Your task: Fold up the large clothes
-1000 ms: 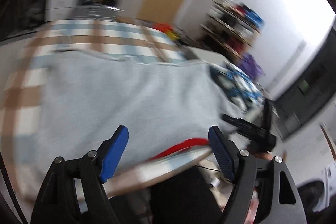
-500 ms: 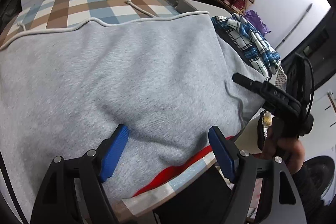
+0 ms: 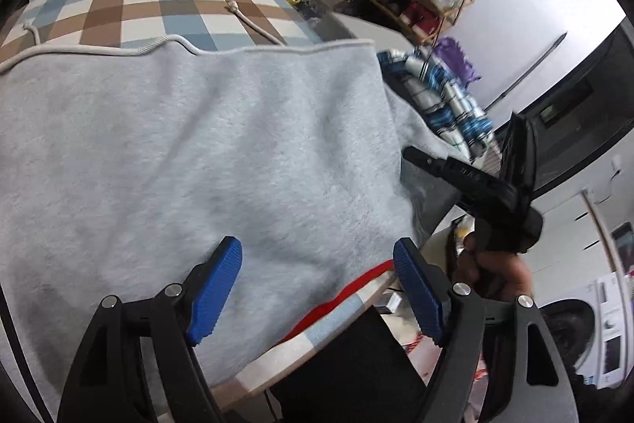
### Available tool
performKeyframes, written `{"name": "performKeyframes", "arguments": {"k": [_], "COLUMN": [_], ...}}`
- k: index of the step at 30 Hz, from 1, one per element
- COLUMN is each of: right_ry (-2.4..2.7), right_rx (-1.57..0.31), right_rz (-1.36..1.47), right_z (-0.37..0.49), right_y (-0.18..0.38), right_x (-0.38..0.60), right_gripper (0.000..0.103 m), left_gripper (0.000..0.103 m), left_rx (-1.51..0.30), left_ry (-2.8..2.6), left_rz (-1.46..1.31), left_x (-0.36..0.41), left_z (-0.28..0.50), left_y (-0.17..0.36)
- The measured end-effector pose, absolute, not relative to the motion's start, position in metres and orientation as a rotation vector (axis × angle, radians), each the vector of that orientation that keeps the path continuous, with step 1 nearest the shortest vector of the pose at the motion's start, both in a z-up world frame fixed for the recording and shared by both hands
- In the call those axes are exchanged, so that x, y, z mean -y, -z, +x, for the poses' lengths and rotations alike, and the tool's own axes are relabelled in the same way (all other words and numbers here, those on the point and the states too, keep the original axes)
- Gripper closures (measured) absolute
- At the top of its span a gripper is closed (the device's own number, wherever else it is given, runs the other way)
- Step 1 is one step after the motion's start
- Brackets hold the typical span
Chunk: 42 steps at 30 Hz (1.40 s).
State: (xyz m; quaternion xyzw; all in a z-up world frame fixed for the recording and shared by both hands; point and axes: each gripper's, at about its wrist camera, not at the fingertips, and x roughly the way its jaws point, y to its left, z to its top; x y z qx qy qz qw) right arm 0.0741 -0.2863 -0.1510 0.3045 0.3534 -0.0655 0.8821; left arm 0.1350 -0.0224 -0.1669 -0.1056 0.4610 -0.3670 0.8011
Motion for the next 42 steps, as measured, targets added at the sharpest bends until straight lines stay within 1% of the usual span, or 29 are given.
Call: {"name": "performKeyframes", "arguments": {"k": [1,4,6,8,17,26,33,37,40,42], "right_ry": [0.143,0.143,0.143,0.134,0.014,-0.170,-0.369,-0.492,-0.588,-0.640], "right_rx": [-0.719,-0.679,-0.655,-0.631,-0.531,-0.445,-0.461,-0.516,-0.579,-0.635], "right_rz": [0.624,0.541,0.445,0.377,0.053,-0.098,-0.230,-0.223,-0.206,-0.221], "right_z": [0.072,0.069,0.069,0.071,0.083,0.083,0.083,0.087,0.092,0.091], "right_y": [0.148,0.134,0.121,0.109,0.056,0.028,0.018,0.018,0.023,0.038], "right_x": [0.286,0.276,0.261,0.247,0.158,0.092,0.023,-0.009,-0.029,-0.046], "right_gripper": [0.092,0.093,0.093,0.093,0.097,0.097,0.097,0.097,0.097,0.096], "left_gripper": [0.028,0.028,0.028,0.028,0.028,0.029,0.029,0.029,0.028,0.028], "left_rx": [-0.978,-0.997,-1.042,-1.041,-1.051,-1.033,-1.038,-1.034,-1.079,-1.073], "left_ry": [0.777,0.679,0.696,0.715,0.773,0.849,0.927,0.960,0.996,1.011], "left_rz": [-0.209,-0.170,-0.207,-0.234,-0.287,-0.378,-0.439,-0.502,-0.615,-0.678], "left_x": [0.016,0.004,0.001,0.001,-0.005,-0.029,-0.047,-0.071,-0.118,-0.148], "left_z": [0.136,0.145,0.153,0.155,0.154,0.153,0.152,0.142,0.114,0.096], "left_y": [0.165,0.176,0.190,0.200,0.202,0.207,0.211,0.211,0.219,0.225]}}
